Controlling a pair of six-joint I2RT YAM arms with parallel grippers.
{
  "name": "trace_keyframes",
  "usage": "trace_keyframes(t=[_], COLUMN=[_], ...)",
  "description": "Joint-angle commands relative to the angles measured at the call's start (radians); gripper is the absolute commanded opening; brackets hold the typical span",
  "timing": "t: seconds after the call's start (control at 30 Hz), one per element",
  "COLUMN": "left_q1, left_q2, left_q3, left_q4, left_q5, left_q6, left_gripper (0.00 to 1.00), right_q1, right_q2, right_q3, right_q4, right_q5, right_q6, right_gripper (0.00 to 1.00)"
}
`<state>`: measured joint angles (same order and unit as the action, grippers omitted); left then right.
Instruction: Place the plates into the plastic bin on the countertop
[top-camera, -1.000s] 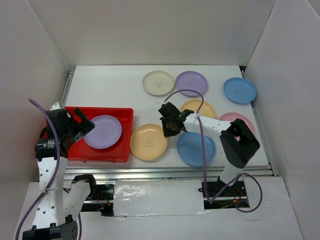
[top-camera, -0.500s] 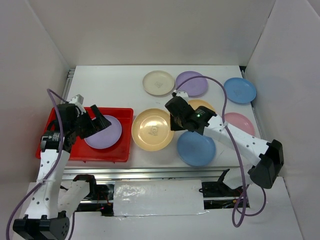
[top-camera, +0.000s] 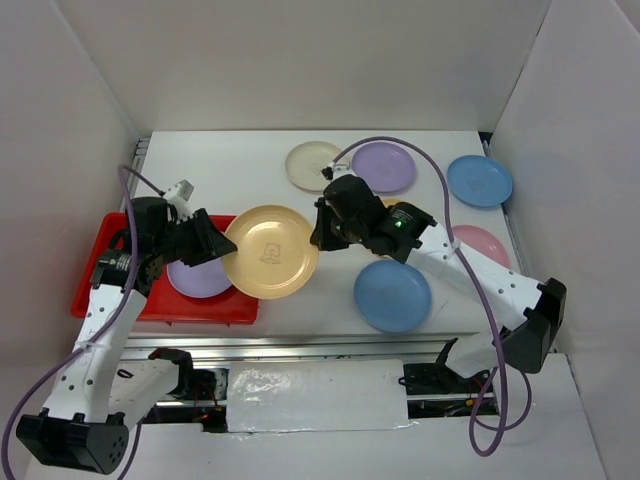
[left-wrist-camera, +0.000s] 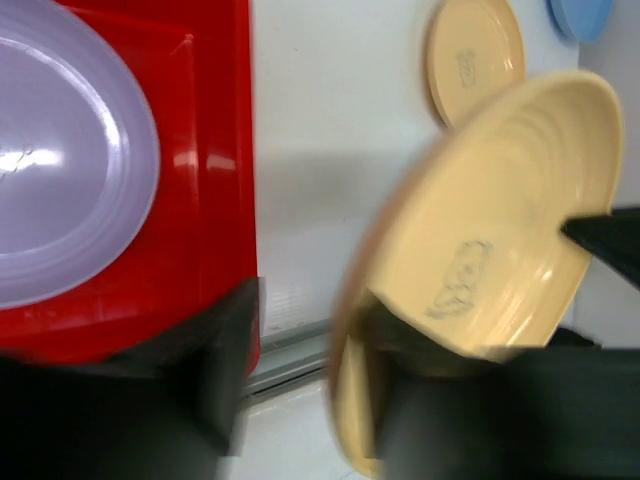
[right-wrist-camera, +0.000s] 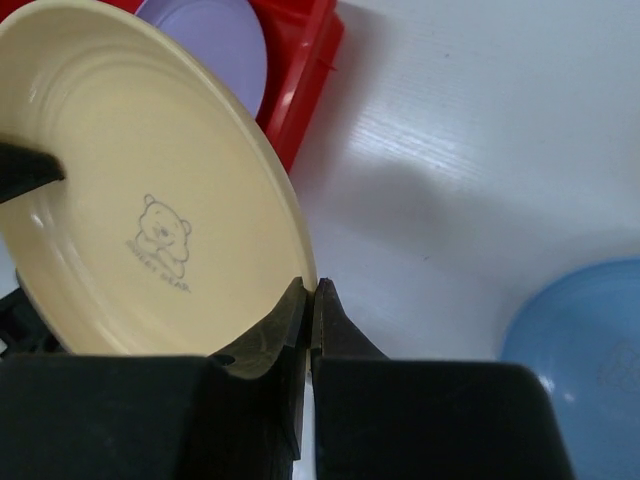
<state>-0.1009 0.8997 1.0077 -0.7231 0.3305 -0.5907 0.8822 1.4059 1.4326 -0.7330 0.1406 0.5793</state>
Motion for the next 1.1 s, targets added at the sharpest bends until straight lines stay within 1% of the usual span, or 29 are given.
trace_keyframes(t=[0.0,0.03,0.07,0.13,0.17,0.2,0.23,0.27,0.3,0.33,0.37,0.4,0.43,0.47,0.5,0.57,0.7,0.83,0.87,0.9,0.93,0.97,1.0,1.07], left_q1=[-0.005,-0.005,-0.003,-0.003,-0.002,-0.003,0.0,0.019,0.036,0.059,0.129,0.165,0.199,0.269,0.295,0.355,0.406,0.428,0.428,0.423,0.42,0.42,0.412,0.403], left_q2=[0.008,0.01,0.018,0.021,0.025,0.027,0.027,0.021,0.018,0.013,0.002,-0.002,-0.01,-0.01,-0.012,0.001,0.031,0.093,0.105,0.122,0.128,0.128,0.111,0.072], left_q3=[0.008,0.014,0.019,0.029,0.035,0.04,0.054,0.057,0.057,0.043,0.032,0.016,-0.03,-0.049,-0.07,-0.121,-0.168,-0.189,-0.19,-0.193,-0.19,-0.187,-0.184,-0.179], left_q4=[0.053,0.051,0.047,0.047,0.044,0.036,0.022,-0.008,-0.03,-0.048,-0.07,-0.071,-0.061,-0.032,-0.015,0.011,0.054,0.102,0.112,0.129,0.125,0.125,0.11,0.087], left_q5=[0.033,0.024,0.016,0.001,-0.031,-0.062,-0.106,-0.219,-0.282,-0.326,-0.402,-0.412,-0.407,-0.383,-0.377,-0.389,-0.467,-0.436,-0.427,-0.398,-0.386,-0.374,-0.367,-0.372], left_q6=[0.002,0.0,-0.004,-0.006,-0.011,-0.033,-0.047,-0.088,-0.116,-0.142,-0.177,-0.195,-0.213,-0.219,-0.228,-0.262,-0.304,-0.29,-0.282,-0.271,-0.262,-0.256,-0.245,-0.238], left_gripper=[0.46,0.25,0.0,0.0,0.0,0.0,0.0,0.0,0.0,0.0,0.0,0.0,0.0,0.0,0.0,0.0,0.0,0.0,0.03,0.28,0.45,0.6,0.68,0.72], right_q1=[0.014,0.014,0.014,0.012,0.009,0.009,0.003,-0.008,-0.017,-0.029,-0.052,-0.066,-0.078,-0.091,-0.118,-0.137,-0.16,-0.172,-0.178,-0.181,-0.187,-0.19,-0.196,-0.2], right_q2=[-0.002,-0.002,-0.002,-0.01,-0.01,-0.016,-0.03,-0.039,-0.051,-0.086,-0.106,-0.151,-0.174,-0.195,-0.234,-0.269,-0.353,-0.433,-0.462,-0.476,-0.488,-0.51,-0.522,-0.553], right_q3=[0.045,0.046,0.045,0.035,0.031,0.013,0.002,-0.011,-0.024,-0.072,-0.102,-0.171,-0.204,-0.236,-0.295,-0.345,-0.435,-0.475,-0.486,-0.491,-0.492,-0.494,-0.491,-0.488], right_q4=[0.083,0.09,0.096,0.115,0.121,0.127,0.129,0.124,0.121,0.116,0.124,0.132,0.145,0.153,0.159,0.172,0.158,0.126,0.124,0.115,0.107,0.09,0.083,0.063], right_q5=[-0.042,-0.042,-0.044,-0.05,-0.055,-0.052,-0.036,-0.018,0.014,0.019,0.024,0.024,0.019,0.014,0.005,-0.012,-0.004,0.028,0.028,0.03,0.031,0.036,0.04,0.063], right_q6=[0.005,0.008,0.008,0.01,0.01,0.017,0.024,0.034,0.043,0.057,0.063,0.074,0.079,0.08,0.082,0.082,0.082,0.086,0.088,0.088,0.088,0.086,0.088,0.088], right_gripper=[0.0,0.0,0.0,0.01,0.04,0.46,0.84,1.0,1.0,1.0,1.0,1.0,1.0,1.0,1.0,1.0,1.0,1.0,1.0,1.0,1.0,1.0,1.0,1.0])
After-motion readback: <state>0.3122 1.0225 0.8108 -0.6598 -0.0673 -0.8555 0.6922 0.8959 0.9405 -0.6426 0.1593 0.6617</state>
